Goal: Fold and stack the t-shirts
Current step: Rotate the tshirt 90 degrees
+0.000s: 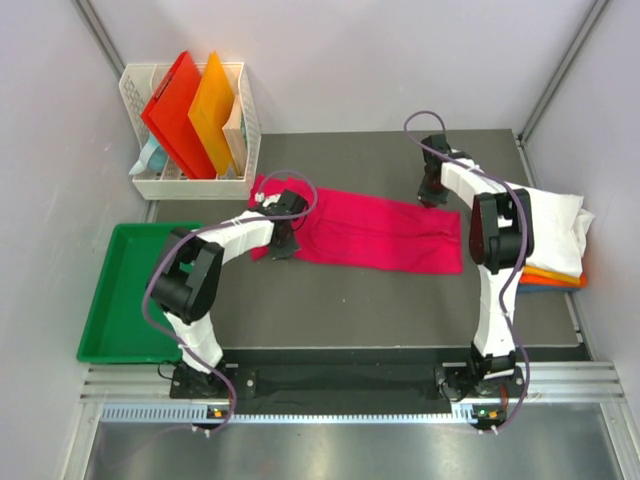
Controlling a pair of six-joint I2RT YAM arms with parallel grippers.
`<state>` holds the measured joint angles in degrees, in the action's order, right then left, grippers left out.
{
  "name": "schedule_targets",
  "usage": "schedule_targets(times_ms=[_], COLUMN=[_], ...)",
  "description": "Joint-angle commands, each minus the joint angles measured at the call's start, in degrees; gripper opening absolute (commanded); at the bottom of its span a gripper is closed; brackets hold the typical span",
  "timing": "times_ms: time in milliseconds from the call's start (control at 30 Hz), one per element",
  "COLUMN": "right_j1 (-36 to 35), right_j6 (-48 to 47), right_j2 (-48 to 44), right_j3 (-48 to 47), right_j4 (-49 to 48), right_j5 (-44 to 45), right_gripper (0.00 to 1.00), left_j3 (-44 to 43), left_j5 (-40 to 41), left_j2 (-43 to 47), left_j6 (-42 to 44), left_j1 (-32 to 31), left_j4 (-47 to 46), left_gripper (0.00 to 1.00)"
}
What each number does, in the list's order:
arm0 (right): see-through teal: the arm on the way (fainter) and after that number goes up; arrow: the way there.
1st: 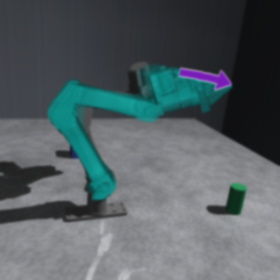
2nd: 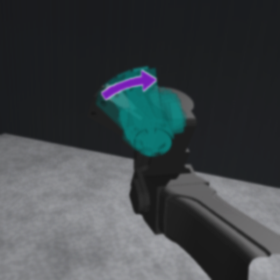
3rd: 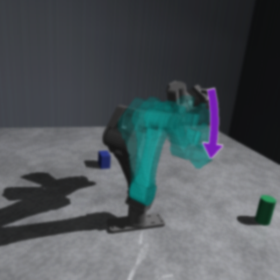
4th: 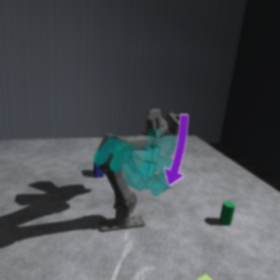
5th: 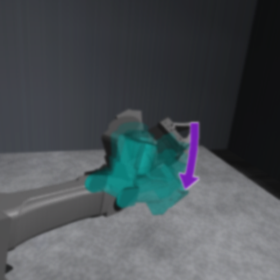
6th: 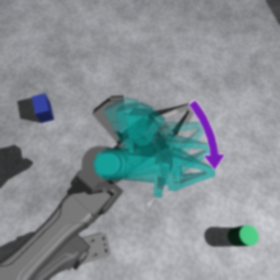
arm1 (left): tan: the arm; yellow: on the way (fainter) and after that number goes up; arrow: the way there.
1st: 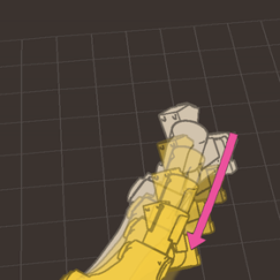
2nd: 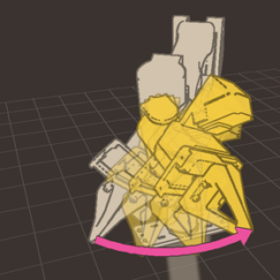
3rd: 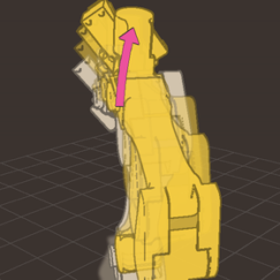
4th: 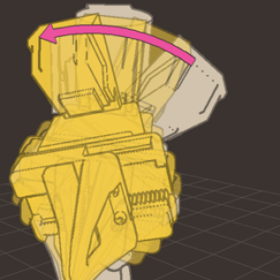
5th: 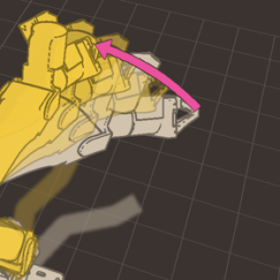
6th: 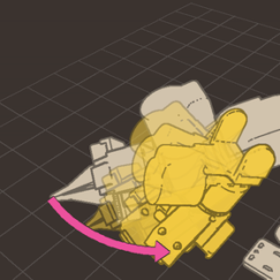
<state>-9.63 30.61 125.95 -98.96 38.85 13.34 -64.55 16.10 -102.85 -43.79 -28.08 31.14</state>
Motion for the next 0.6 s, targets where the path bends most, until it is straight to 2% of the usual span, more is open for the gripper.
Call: schedule_targets(times_ms=[0,233,433,567], right_j1=[-0.2,-2.2,-6.7,-10.8], right_j6=[0.2,0.7,0.2,1.7], right_j2=[-1.3,-8.0,-13.8,-17.6], right_j3=[3.8,15.6,24.9,32.1], right_j4=[2.0,1.9,3.8,3.4], right_j5=[-2.0,-8.7,-10.3,-12.6], right_gripper=[0.00,0.00,0.00,0.00], left_j3=[-2.6,-10.0,-25.0,-38.0], left_j5=[-1.0,-3.5,-2.0,-1.7], left_j2=[-6.7,-15.4,-24.3,-30.5], left_j6=[-1.1,0.5,3.5,5.7], left_j1=[0.4,2.7,2.9,2.9], left_j4=[2.6,2.7,7.4,10.2], left_gripper=[0.00,0.00,0.00,0.00])
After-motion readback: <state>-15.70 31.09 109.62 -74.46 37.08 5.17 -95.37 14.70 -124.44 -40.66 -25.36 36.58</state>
